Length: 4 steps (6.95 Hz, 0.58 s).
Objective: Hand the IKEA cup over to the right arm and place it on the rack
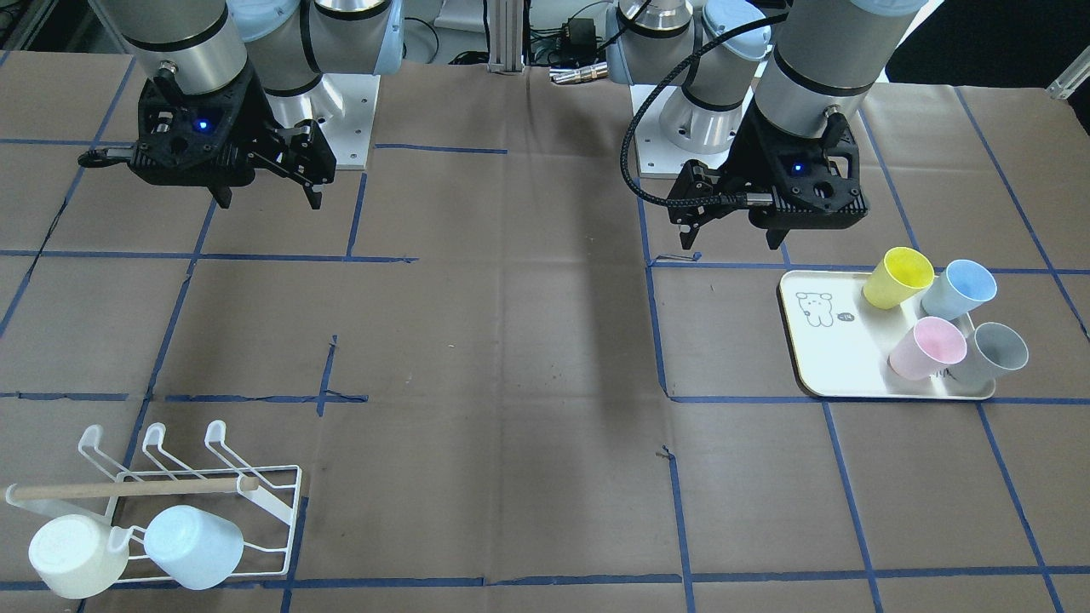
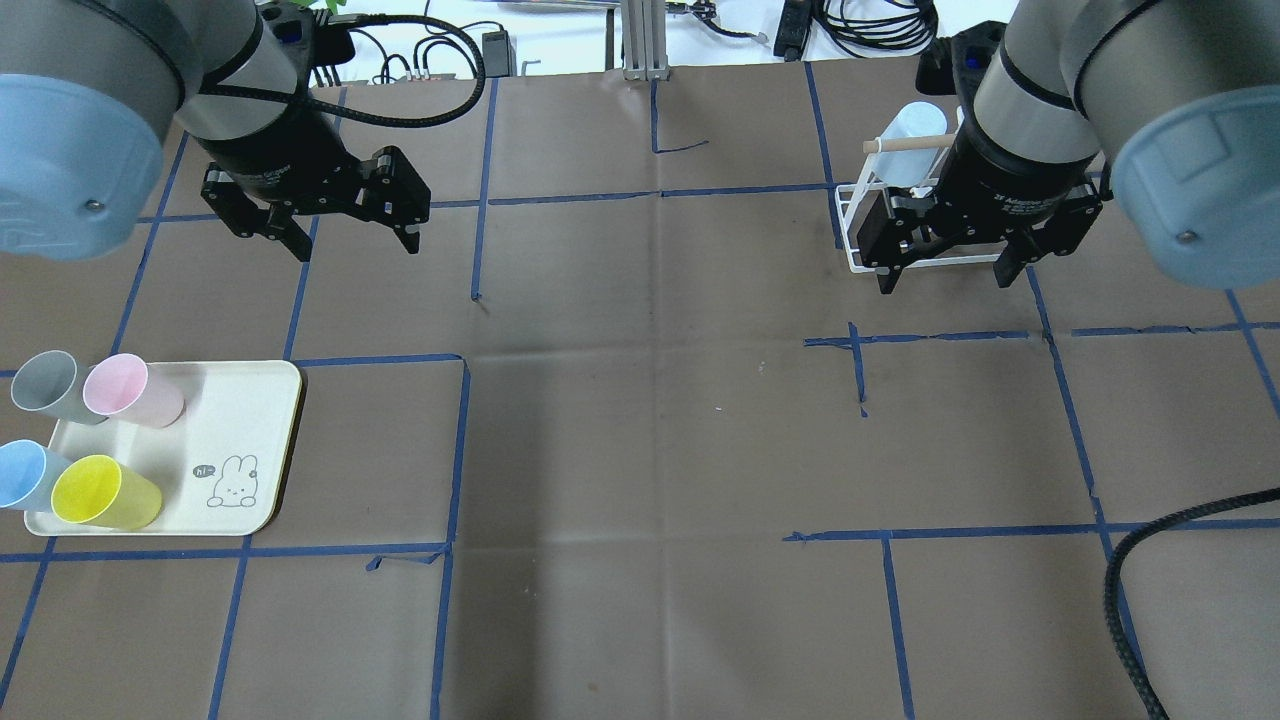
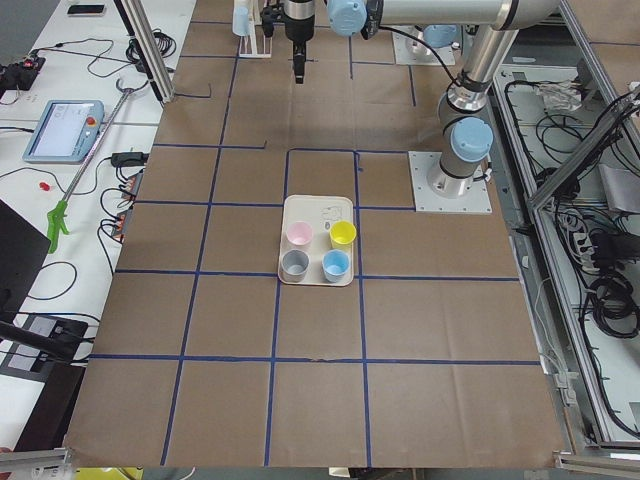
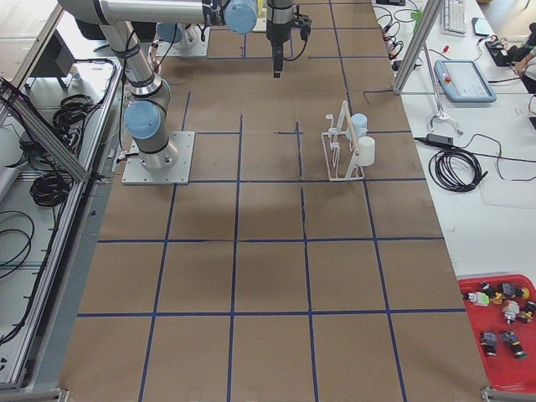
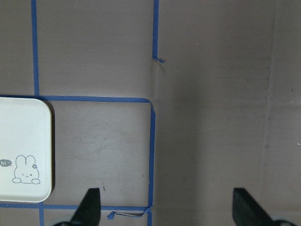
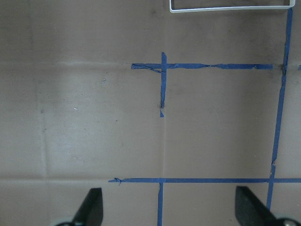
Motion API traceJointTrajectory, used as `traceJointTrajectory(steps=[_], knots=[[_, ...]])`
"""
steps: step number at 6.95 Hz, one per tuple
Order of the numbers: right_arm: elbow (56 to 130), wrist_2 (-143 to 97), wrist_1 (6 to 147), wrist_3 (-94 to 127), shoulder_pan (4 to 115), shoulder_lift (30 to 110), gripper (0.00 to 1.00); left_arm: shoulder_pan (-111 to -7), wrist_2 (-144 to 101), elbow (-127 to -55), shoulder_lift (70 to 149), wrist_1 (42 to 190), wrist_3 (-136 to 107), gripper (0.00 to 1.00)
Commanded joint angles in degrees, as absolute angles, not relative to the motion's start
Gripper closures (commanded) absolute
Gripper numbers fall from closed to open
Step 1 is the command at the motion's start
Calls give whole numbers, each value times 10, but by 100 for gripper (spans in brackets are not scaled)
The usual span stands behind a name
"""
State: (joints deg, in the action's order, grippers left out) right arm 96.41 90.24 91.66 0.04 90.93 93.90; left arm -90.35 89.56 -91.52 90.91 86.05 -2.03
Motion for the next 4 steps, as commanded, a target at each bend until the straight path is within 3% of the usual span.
traceJointTrajectory(steps=[1, 4], knots=[[966, 903, 927, -3, 910, 938, 0, -904, 896, -916, 909, 860, -21, 0], [962, 904, 930, -3, 909, 933, 0, -904, 896, -916, 909, 860, -20, 0]])
